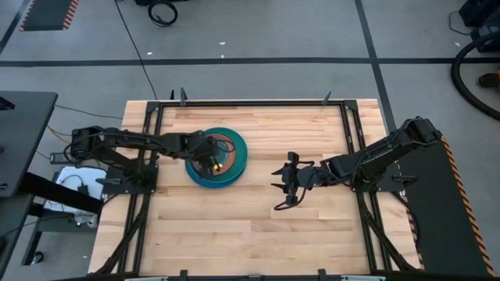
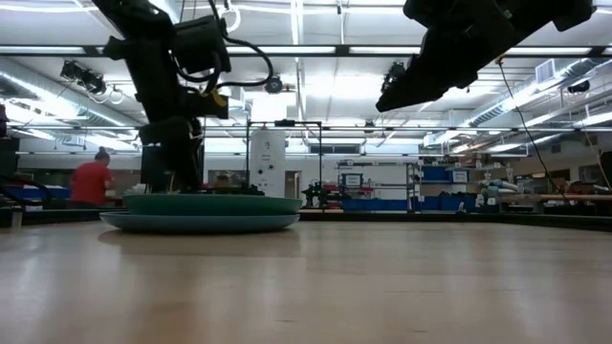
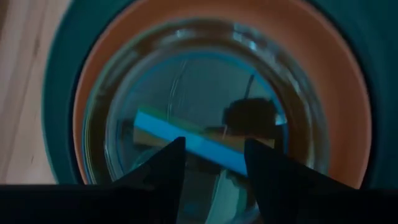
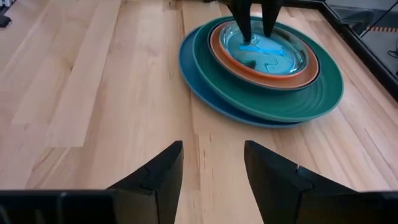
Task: Stack plastic plates
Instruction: Return to Home Position
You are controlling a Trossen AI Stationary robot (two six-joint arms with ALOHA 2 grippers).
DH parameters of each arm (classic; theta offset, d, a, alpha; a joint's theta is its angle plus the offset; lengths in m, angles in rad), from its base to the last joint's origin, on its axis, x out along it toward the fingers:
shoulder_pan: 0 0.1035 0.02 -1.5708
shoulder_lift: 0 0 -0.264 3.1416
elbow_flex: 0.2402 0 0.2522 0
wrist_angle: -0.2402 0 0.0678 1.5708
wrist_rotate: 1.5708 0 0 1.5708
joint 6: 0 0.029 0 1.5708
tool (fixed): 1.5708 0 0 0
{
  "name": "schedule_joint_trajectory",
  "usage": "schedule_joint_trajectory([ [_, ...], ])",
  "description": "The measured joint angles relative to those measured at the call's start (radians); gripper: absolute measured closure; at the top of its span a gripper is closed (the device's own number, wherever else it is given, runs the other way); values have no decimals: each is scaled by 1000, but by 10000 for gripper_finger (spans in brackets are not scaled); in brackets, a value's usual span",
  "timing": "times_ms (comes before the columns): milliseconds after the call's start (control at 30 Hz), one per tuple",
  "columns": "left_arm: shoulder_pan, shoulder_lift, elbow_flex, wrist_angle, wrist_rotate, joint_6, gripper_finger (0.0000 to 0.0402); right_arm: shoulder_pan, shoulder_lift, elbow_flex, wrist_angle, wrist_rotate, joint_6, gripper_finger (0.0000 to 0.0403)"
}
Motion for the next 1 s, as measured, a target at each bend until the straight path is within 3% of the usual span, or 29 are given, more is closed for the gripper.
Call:
schedule_joint_trajectory([
  [600, -33, -113, 1, 168, 47, -18, 230, 18, -28, -10, -56, 22, 50, 222],
  [767, -88, -133, 0, 223, 60, -15, 230, 29, -174, -102, -56, 101, 48, 222],
  [1000, -139, -246, -113, 352, 61, -25, 230, -13, -511, -233, -40, 106, 35, 222],
])
